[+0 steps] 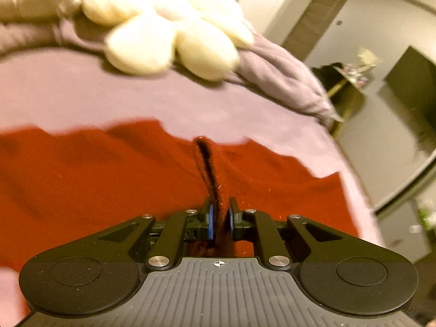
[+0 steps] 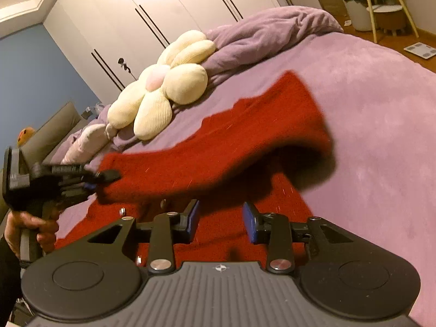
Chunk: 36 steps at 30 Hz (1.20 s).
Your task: Fold small clothes
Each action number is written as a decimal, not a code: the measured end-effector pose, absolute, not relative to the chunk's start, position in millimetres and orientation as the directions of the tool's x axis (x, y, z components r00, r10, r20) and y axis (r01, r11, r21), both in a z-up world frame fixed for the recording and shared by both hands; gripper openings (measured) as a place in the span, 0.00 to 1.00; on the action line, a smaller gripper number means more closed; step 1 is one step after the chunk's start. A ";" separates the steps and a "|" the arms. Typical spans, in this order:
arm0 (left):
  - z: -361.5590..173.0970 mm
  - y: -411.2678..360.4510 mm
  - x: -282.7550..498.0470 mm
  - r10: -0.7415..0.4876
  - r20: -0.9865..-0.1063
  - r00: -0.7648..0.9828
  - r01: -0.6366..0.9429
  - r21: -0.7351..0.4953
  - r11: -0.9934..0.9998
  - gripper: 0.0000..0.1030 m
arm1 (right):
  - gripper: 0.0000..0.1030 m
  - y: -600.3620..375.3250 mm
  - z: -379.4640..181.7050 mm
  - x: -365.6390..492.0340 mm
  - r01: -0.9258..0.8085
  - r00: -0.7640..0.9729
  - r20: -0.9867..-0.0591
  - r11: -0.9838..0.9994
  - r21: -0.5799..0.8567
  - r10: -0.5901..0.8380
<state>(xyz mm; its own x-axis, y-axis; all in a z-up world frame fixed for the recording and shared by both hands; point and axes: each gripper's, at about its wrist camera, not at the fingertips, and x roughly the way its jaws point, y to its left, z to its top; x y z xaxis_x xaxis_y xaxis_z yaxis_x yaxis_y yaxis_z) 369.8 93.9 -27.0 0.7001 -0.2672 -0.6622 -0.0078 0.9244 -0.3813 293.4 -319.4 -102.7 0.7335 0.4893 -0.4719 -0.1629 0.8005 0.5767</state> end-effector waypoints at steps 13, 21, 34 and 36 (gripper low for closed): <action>-76.6 141.0 386.7 -0.226 -0.702 0.676 -0.115 -0.403 0.908 0.12 | 0.31 -318.3 -131.4 360.0 0.029 0.730 -0.461 0.652 0.758 0.504; -39.3 154.3 405.1 -0.107 -0.597 0.795 -0.097 -0.300 0.949 0.12 | 0.13 -281.1 -131.6 381.8 -0.013 0.728 -0.477 0.706 0.708 0.492; -86.9 158.3 403.5 -0.079 -0.708 0.702 -0.144 -0.250 0.957 0.12 | 0.11 -262.1 -132.2 384.6 -0.043 0.734 -0.572 0.865 0.501 0.367; -84.4 156.0 403.2 -0.070 -0.700 0.711 -0.132 -0.230 0.964 0.12 | 0.21 -259.7 -124.1 379.5 -0.068 0.706 -0.593 0.870 0.489 0.388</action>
